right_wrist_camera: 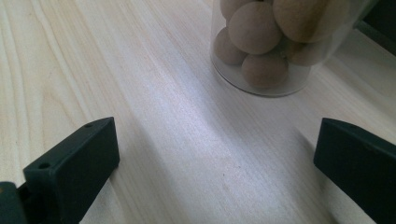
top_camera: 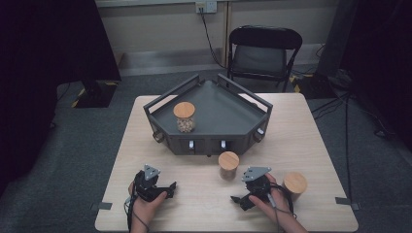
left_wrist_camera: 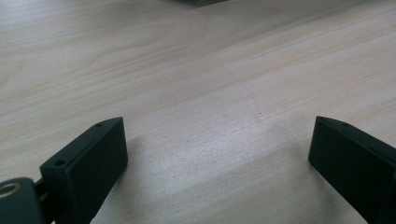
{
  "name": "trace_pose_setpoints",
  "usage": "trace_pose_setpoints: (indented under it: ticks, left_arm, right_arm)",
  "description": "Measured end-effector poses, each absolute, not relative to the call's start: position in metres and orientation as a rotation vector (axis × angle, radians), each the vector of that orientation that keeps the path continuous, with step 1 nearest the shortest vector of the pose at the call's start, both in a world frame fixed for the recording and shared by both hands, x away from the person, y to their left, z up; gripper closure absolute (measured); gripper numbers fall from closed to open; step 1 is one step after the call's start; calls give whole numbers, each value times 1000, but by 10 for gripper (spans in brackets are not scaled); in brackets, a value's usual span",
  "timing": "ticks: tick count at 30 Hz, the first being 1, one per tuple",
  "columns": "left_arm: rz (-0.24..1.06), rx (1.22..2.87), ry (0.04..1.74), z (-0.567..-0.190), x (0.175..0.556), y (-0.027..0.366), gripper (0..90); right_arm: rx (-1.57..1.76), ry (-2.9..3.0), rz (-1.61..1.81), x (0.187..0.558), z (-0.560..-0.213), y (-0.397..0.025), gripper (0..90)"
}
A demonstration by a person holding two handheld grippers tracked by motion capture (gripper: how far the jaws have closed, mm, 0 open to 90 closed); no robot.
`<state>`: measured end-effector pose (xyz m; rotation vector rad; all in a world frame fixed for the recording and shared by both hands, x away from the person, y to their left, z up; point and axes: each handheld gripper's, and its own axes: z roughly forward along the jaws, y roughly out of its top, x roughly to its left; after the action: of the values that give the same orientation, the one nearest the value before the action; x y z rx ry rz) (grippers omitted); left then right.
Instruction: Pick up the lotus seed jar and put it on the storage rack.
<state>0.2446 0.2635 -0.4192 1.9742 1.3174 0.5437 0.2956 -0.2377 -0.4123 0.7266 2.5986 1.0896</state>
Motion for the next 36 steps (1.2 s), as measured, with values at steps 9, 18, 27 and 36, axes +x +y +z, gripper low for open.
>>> trace_pose_setpoints:
  ticks: [9, 18, 27, 36]
  left_arm:
    - [550, 2006, 1303, -418, 246, 260, 24]
    - [548, 2014, 1299, -418, 247, 260, 4]
    - [548, 2013, 1300, -418, 247, 260, 3]
    - [549, 2013, 1300, -418, 247, 260, 3]
  right_arm:
    - [727, 2599, 1090, 296, -412, -238, 0]
    - [727, 2599, 1089, 296, -412, -238, 0]
    - [727, 2599, 1089, 296, -412, -238, 0]
    - [728, 2600, 1088, 296, -412, -238, 0]
